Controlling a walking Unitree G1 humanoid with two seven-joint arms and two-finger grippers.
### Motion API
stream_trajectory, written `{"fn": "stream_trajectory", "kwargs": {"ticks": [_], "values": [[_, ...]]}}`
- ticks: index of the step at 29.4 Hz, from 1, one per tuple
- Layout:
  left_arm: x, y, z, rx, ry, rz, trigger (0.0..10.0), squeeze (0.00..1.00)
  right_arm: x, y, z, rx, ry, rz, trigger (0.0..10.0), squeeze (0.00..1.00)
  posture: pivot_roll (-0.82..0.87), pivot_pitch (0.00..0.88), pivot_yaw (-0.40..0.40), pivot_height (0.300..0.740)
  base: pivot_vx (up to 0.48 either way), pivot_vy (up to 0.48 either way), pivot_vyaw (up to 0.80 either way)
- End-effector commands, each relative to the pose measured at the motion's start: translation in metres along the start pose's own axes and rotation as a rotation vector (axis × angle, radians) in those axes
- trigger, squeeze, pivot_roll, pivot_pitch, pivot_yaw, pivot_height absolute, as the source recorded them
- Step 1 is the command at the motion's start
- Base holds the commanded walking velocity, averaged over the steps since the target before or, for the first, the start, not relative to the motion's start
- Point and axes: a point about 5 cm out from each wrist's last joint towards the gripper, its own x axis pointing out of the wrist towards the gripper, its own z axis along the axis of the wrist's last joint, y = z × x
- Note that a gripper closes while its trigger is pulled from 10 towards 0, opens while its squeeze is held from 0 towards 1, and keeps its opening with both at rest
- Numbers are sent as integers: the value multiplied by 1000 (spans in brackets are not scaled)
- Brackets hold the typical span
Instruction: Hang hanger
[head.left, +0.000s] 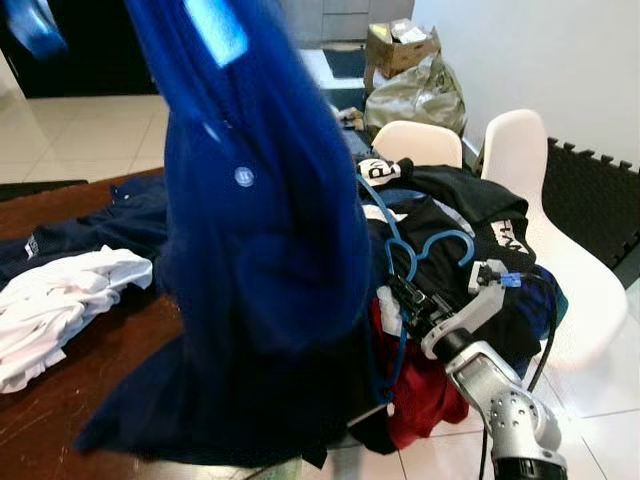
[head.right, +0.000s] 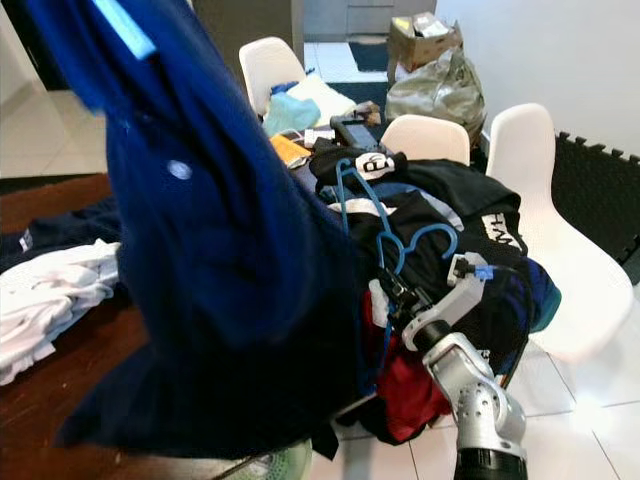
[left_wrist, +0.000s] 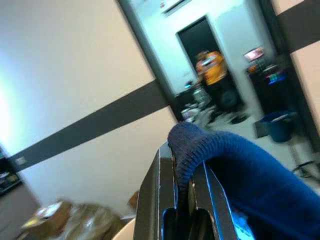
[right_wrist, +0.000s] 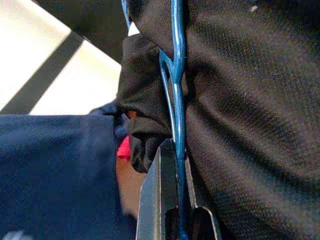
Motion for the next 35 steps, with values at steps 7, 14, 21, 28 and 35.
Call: {"fn": "stream_trajectory", "kwargs": {"ticks": [7,14,21,28,35], "values": [[0,-9,-57,-203,69,-36,10000,0,3,-2,-1,-5,-15,-15,10000,0,97,0,11,740,-336,0,0],[10,-15,-98,-317,97,-39,10000,0,5,-2,2,-11,-51,-20,10000,0,89,0,17,740,-348,0,0],[18,-35,-128,-389,105,-63,10000,0,4,1,1,-22,-57,-27,10000,0,77,0,20,740,-347,0,-314],[40,-49,-147,-433,85,-91,10000,0,2,2,2,-28,-58,-26,10000,0,71,4,22,740,-346,0,-754],[53,-56,-150,-468,40,-102,10000,0,-1,1,4,-15,-85,-37,10000,0,63,10,26,740,-341,0,-769]]}}
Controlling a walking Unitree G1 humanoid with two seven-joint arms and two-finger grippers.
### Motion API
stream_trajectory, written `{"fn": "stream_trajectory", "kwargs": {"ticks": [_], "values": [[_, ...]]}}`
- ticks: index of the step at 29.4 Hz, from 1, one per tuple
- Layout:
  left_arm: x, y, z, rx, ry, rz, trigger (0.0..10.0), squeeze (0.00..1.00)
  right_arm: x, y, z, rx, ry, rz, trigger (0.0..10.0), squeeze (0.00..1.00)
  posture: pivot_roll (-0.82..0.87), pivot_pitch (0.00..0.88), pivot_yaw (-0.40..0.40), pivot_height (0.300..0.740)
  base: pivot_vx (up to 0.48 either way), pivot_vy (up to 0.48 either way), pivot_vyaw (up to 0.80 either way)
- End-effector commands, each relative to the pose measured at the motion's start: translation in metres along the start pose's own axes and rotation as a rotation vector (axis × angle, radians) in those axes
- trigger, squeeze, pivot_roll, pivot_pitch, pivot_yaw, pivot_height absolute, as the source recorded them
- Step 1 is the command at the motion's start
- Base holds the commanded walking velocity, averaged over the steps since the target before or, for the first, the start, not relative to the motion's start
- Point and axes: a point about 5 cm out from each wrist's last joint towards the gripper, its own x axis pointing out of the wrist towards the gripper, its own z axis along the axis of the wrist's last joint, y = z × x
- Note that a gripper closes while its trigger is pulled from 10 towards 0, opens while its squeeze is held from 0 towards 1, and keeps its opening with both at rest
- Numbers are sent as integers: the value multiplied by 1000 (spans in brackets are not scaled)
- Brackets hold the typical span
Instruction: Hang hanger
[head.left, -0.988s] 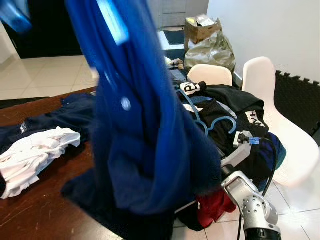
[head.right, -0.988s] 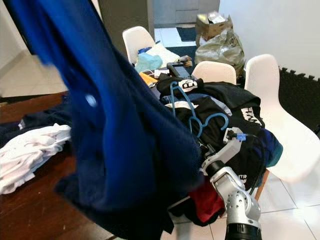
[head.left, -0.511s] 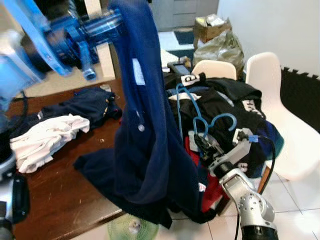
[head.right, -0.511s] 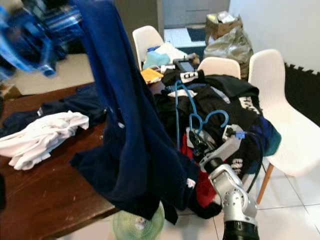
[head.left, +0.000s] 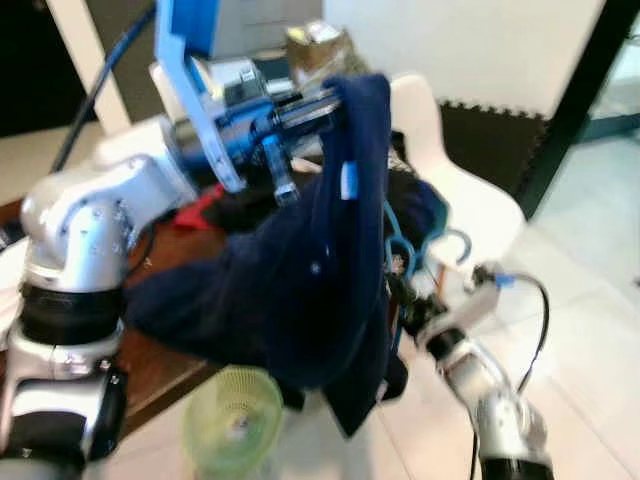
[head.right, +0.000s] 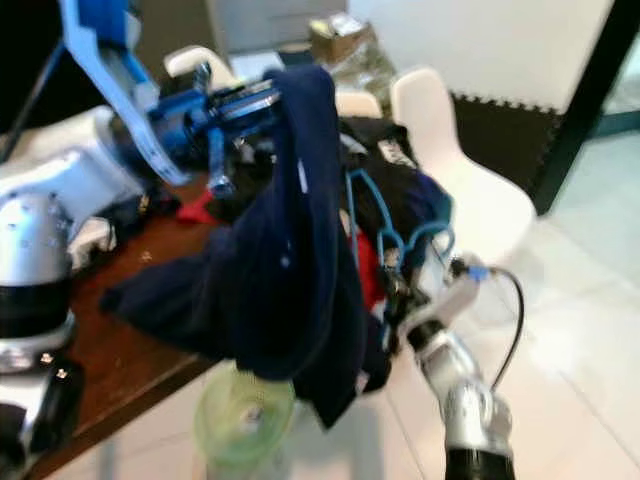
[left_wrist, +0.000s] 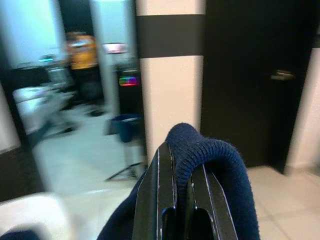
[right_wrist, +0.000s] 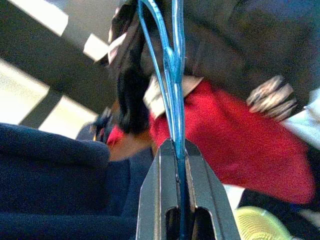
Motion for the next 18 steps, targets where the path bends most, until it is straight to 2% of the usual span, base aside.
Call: {"fn": "stream_trajectory", "kwargs": {"ticks": [1,11,12,13,14,17,18], "values": [[0,-2,7,30,-33,0,10000,0,-1,1,3,13,-31,1,10000,0,61,11,27,740,-341,0,-769],[-4,10,0,48,-31,99,10000,0,-6,0,8,52,-93,3,10000,0,51,16,31,740,-330,0,-769],[-11,29,-10,76,1,217,10000,0,-8,4,9,57,-89,56,10000,0,46,17,26,740,0,0,-769],[-11,29,-10,76,1,217,10000,0,-8,4,9,57,-89,56,10000,0,46,17,26,740,0,0,-769],[-11,39,-17,95,22,278,10000,0,-9,5,9,45,-76,79,10000,0,41,17,24,740,0,0,-769],[-11,44,-21,108,36,315,10000,0,-10,6,9,36,-67,91,10000,0,40,17,24,740,0,0,-769],[-13,49,-25,116,47,357,10000,0,-9,6,9,6,-49,83,10000,0,35,18,21,740,0,0,-769]]}}
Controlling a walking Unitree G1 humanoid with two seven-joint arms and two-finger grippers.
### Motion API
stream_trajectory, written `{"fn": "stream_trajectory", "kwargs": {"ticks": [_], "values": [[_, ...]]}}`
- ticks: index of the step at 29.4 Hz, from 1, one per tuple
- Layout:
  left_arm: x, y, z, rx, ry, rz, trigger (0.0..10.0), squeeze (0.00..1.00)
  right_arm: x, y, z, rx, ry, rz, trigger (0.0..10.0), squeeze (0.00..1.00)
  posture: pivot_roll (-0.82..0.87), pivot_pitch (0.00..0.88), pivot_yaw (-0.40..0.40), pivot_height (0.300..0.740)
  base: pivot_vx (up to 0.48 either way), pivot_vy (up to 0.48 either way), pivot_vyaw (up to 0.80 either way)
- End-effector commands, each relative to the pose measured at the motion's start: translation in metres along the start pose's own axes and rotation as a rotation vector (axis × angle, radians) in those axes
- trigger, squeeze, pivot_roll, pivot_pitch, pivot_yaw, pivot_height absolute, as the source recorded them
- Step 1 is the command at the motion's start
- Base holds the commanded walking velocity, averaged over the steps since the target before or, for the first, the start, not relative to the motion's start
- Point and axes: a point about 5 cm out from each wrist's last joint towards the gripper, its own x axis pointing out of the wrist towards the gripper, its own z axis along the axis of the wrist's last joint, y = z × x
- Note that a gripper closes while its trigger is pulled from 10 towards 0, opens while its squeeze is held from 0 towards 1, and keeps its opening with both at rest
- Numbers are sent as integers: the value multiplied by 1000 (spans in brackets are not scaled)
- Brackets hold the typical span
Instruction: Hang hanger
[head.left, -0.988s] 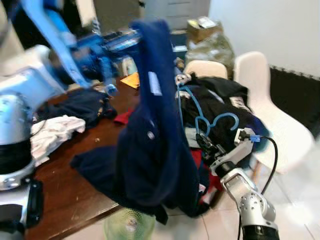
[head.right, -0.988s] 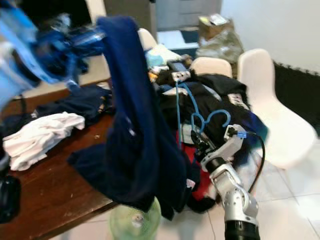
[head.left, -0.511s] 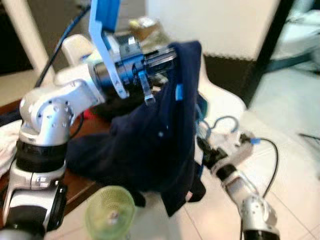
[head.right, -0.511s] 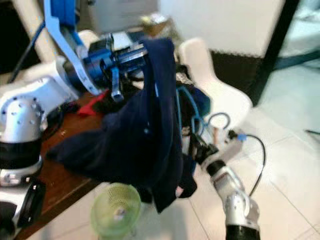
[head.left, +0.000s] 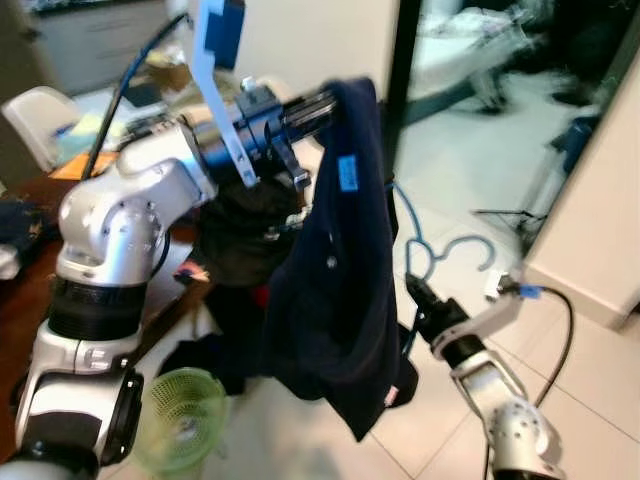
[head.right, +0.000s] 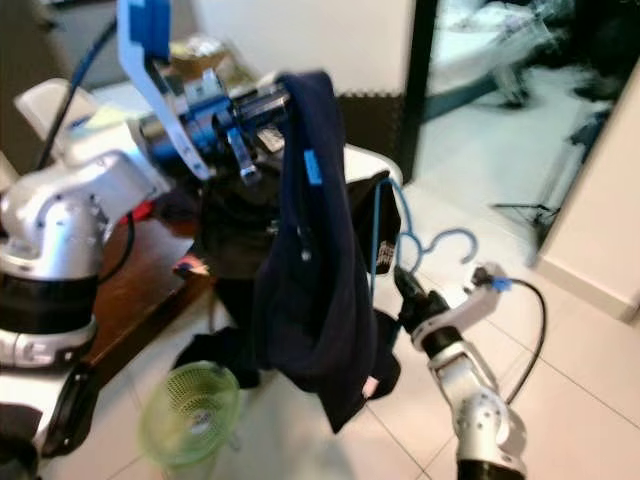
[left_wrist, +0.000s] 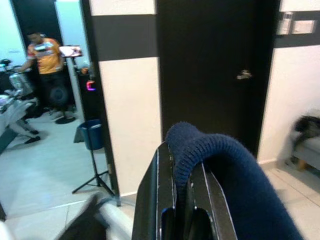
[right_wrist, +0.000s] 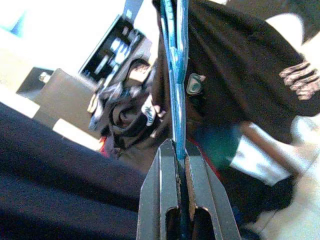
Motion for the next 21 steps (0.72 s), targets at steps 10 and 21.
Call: {"fn": "stream_trajectory", "kwargs": {"ticks": [10,21], "values": [[-3,8,-19,31,23,90,10000,0,1,-24,18,-636,483,-218,10000,0,3,12,9,740,0,0,-682],[-16,28,-74,221,287,234,10000,0,-13,-45,34,-915,647,-341,10000,0,-7,6,6,740,0,0,0]]}}
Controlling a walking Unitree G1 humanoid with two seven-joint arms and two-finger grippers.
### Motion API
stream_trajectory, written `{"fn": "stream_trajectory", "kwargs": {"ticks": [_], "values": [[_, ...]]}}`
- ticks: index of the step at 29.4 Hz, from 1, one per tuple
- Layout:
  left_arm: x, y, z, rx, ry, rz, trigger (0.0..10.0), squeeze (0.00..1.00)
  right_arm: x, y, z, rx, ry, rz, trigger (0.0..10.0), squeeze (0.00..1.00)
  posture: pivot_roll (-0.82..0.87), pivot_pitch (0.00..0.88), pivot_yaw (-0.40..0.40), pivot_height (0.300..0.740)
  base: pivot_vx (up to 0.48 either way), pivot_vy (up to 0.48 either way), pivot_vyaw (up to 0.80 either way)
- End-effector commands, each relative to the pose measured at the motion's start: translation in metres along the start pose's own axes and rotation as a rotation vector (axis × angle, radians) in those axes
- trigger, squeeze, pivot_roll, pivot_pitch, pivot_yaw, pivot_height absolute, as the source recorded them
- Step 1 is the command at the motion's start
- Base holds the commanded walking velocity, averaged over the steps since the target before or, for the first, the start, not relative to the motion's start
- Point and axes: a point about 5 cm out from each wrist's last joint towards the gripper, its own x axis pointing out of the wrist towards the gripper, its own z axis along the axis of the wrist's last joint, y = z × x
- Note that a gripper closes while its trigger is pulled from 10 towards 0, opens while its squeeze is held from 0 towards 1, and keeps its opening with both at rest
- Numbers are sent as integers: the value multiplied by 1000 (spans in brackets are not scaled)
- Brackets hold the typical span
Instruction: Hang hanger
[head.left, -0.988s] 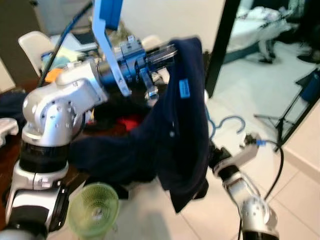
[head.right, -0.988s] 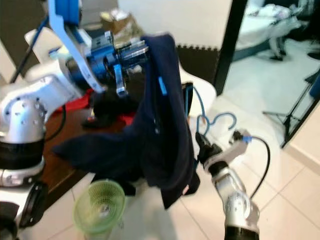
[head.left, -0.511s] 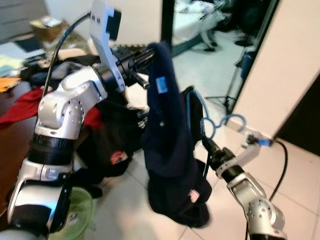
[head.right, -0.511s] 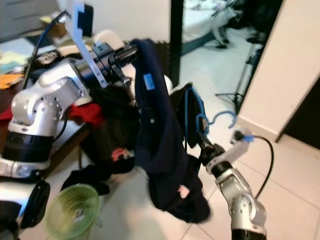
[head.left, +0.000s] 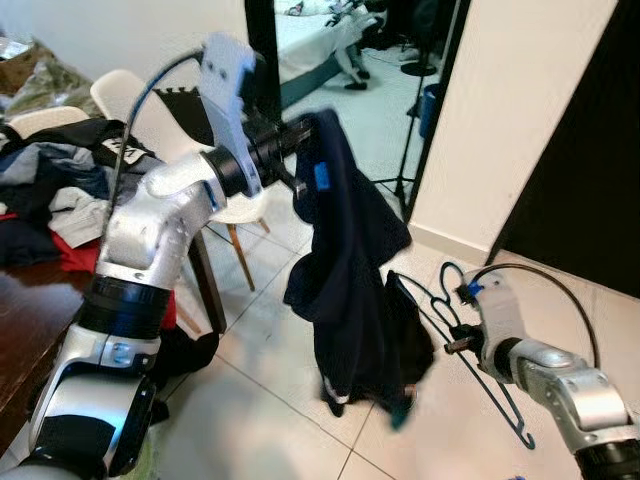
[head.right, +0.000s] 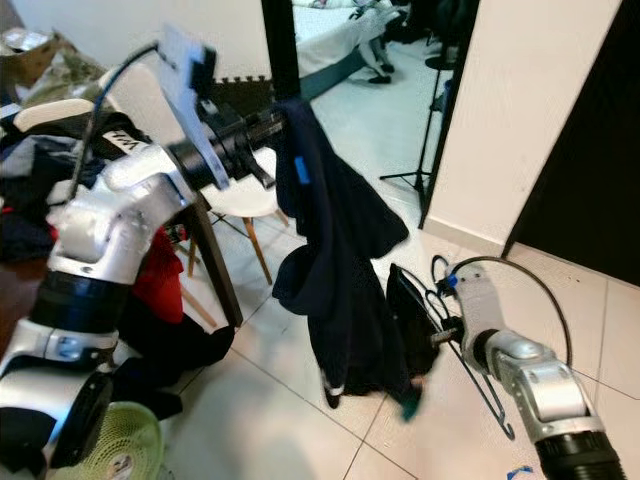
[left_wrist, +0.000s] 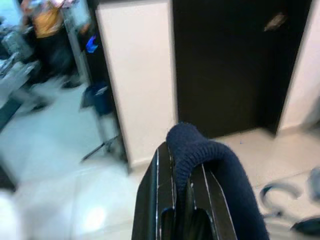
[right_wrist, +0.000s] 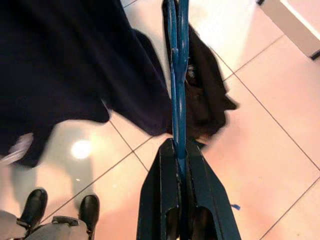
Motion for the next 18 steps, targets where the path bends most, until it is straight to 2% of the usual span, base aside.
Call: {"fn": "stream_trajectory", "kwargs": {"ticks": [1,2,3,5,6,8,9,12,13,14,15,18], "values": [[-5,7,-5,50,30,40,10000,0,-1,-2,7,-7,-38,-12,10000,0,-7,6,6,740,0,0,0],[-5,7,-5,50,30,40,10000,0,-1,-2,7,-7,-38,-12,10000,0,-7,6,6,740,0,0,0],[-10,14,-29,90,148,95,10000,0,2,-1,5,56,-54,-4,10000,0,-7,4,6,740,0,0,0],[-10,14,-29,90,148,95,10000,0,2,-1,5,56,-54,-4,10000,0,-7,4,6,740,0,0,0],[-21,21,-56,95,262,154,10000,0,2,7,-5,35,14,56,10000,0,-8,5,6,740,0,0,0],[-21,21,-56,95,262,154,10000,0,2,7,-5,35,14,56,10000,0,-8,5,6,740,0,0,0],[-32,24,-74,101,339,189,10000,0,-2,18,-21,-47,117,166,10000,0,-5,8,4,740,0,0,0],[-32,24,-74,101,339,189,10000,0,-2,18,-21,-47,117,166,10000,0,-5,8,4,740,0,0,0],[-40,24,-87,116,388,208,10000,0,-9,24,-34,-71,199,268,10000,0,0,10,-1,740,0,0,0],[-40,24,-87,116,388,208,10000,0,-9,24,-34,-71,199,268,10000,0,0,10,-1,740,0,0,0],[-45,22,-97,132,417,216,10000,0,-18,23,-51,-156,316,311,10000,0,-4,16,-3,740,0,0,0],[-45,22,-97,132,417,216,10000,0,-18,23,-51,-156,316,311,10000,0,-4,16,-3,740,0,0,0]]}}
